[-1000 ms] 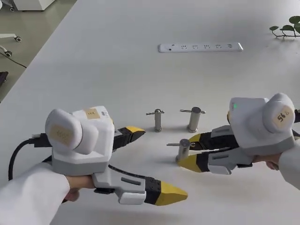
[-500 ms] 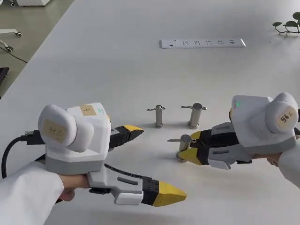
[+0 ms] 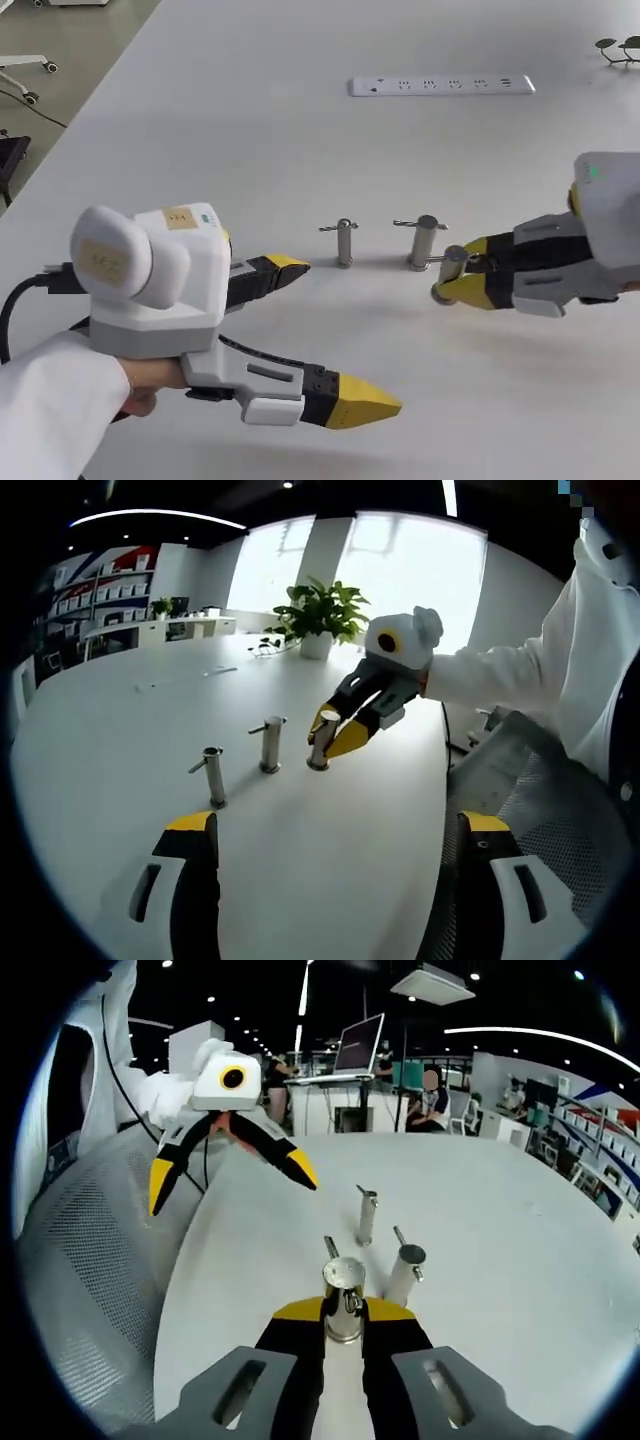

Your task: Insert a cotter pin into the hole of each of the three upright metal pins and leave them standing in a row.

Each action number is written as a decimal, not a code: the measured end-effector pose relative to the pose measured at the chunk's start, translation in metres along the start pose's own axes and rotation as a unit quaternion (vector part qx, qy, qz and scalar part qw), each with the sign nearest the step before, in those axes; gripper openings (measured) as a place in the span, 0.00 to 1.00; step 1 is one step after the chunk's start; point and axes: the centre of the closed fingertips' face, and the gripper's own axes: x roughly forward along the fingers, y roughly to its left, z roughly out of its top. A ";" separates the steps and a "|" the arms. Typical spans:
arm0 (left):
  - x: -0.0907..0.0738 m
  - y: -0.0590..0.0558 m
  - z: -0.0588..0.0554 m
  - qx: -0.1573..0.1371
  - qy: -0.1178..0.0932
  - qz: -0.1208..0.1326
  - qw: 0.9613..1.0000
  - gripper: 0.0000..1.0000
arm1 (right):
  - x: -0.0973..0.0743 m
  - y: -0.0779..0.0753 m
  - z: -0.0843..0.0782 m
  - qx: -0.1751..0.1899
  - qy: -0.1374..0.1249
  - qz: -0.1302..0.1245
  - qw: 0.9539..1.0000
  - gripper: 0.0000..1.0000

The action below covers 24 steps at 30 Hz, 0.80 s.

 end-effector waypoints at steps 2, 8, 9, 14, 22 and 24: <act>-0.002 0.000 0.002 -0.009 -0.005 0.001 1.000 0.98 | -0.007 -0.012 -0.007 0.003 0.005 -0.013 1.000 0.07; -0.005 -0.001 -0.004 -0.013 0.009 0.012 1.000 0.98 | -0.014 -0.035 -0.022 -0.005 0.015 -0.030 0.999 0.07; -0.006 -0.001 -0.005 -0.014 0.013 0.013 1.000 0.98 | -0.014 -0.037 -0.022 -0.008 0.015 -0.032 0.999 0.07; -0.010 0.002 -0.010 -0.020 0.021 0.026 0.999 0.98 | -0.010 -0.046 -0.026 0.002 0.009 -0.024 1.000 0.07; -0.017 0.002 -0.013 -0.027 0.026 0.039 0.999 0.97 | -0.007 -0.050 -0.029 0.004 0.006 -0.015 1.000 0.07; -0.017 0.001 -0.016 -0.028 0.032 0.040 0.998 0.97 | -0.007 -0.050 -0.031 0.006 0.006 -0.014 1.000 0.07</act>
